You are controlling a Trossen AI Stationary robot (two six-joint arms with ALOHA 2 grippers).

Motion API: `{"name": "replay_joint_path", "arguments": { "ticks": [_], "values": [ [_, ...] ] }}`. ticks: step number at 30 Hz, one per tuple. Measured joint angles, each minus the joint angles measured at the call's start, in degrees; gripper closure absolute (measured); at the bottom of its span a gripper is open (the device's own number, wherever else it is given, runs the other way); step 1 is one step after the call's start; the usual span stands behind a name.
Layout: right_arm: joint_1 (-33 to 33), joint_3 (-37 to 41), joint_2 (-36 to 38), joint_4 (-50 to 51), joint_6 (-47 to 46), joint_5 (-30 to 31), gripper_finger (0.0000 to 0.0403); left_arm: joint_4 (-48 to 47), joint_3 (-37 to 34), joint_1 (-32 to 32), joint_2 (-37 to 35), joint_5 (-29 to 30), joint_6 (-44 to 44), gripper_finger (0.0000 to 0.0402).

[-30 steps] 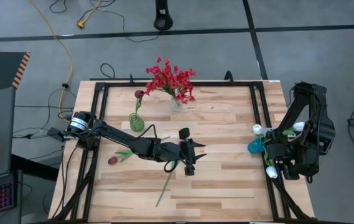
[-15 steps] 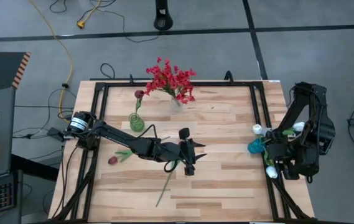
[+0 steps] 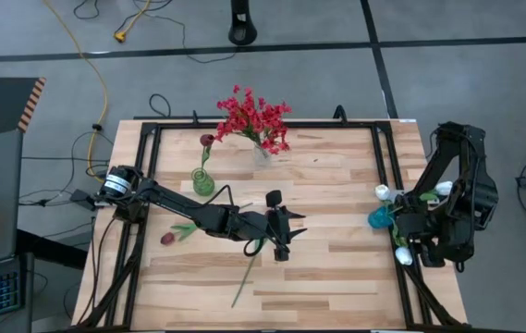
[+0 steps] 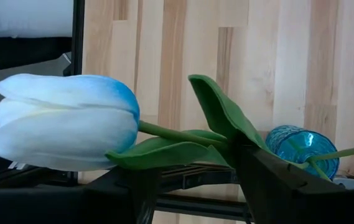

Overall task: Sort flowers into vase by color
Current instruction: Put the white tulip into the blue vase

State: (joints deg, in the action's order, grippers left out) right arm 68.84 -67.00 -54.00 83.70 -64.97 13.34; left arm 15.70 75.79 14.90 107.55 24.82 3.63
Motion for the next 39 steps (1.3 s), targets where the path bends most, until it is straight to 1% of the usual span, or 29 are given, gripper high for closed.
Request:
{"name": "replay_joint_path", "arguments": {
  "ticks": [7,21,24,26,32,35,39],
  "values": [
    [0.0,0.0,0.0,-0.25,-3.95,-0.01,0.0178,0.0,0.0,0.0,0.02,0.0,-0.01,0.0261],
    [0.0,0.0,0.0,-0.43,-4.01,0.13,0.0177,-0.03,0.0,0.0,0.02,0.0,-0.01,0.0261],
    [0.02,0.02,0.31,-2.07,-2.03,1.78,0.0169,-0.04,0.0,0.0,0.02,0.0,0.01,0.0261],
    [0.0,0.02,0.87,-2.96,-0.65,1.89,0.0159,-0.02,0.0,0.02,0.02,0.0,0.0,0.0261],
    [0.02,-1.25,1.83,-2.78,-0.26,2.49,0.0114,-0.02,0.0,0.02,0.02,0.0,0.01,0.0261],
    [0.02,-2.68,1.88,-2.77,2.02,3.96,0.0082,-0.02,0.0,0.02,0.02,0.0,0.01,0.0261],
    [0.01,-4.51,1.88,-3.57,4.73,6.03,0.0029,-0.02,0.0,0.0,0.02,0.0,0.0,0.0261]
  ]
}}
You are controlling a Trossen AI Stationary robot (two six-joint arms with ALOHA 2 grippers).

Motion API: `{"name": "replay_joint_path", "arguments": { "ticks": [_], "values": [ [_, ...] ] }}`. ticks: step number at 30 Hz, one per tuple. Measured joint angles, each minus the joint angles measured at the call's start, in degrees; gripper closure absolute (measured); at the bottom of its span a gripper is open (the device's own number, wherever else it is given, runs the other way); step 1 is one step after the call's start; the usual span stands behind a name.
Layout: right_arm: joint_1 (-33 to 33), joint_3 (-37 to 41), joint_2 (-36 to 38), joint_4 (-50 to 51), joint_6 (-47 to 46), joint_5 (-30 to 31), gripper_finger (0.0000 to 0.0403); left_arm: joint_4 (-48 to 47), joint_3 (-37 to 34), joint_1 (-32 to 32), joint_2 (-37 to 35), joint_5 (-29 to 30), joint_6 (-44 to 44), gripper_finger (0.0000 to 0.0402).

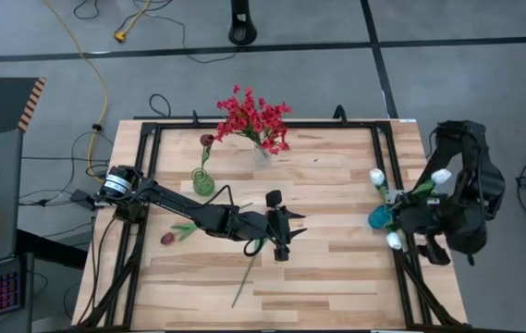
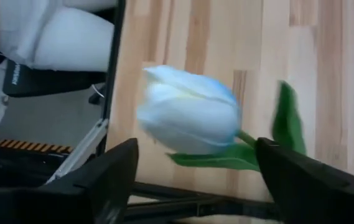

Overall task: Sort flowers into vase by color
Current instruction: Put the white tulip into the blue vase, then put the right dark red tulip into the green vase

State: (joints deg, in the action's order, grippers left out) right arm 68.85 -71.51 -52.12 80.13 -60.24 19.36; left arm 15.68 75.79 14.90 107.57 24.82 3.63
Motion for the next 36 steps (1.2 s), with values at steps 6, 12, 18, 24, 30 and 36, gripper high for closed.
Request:
{"name": "replay_joint_path", "arguments": {
  "ticks": [6,12,18,24,30,36],
  "values": [
    [0.01,-0.56,-0.04,-3.28,0.65,0.54,0.0016,0.0,0.0,0.02,0.0,0.0,-0.01,0.0261],
    [-0.01,-0.56,0.07,-5.28,0.8,0.56,0.0007,0.0,0.0,0.0,0.0,0.0,0.01,0.0261],
    [-0.01,-2.83,0.02,-5.53,5.41,2.08,0.0006,0.0,0.0,0.0,0.0,0.0,0.01,0.0261],
    [0.01,-6.46,0.04,-4.74,10.42,7.47,0.0005,0.0,0.0,0.0,0.0,0.0,0.01,0.0261],
    [0.01,-8.42,0.04,-4.41,10.4,7.95,0.0004,0.02,0.0,0.02,0.02,0.0,0.01,0.0261],
    [0.01,-11.79,0.11,0.51,14.69,13.44,0.0004,-0.99,0.0,0.02,0.02,-0.02,0.0,0.0261]
  ]
}}
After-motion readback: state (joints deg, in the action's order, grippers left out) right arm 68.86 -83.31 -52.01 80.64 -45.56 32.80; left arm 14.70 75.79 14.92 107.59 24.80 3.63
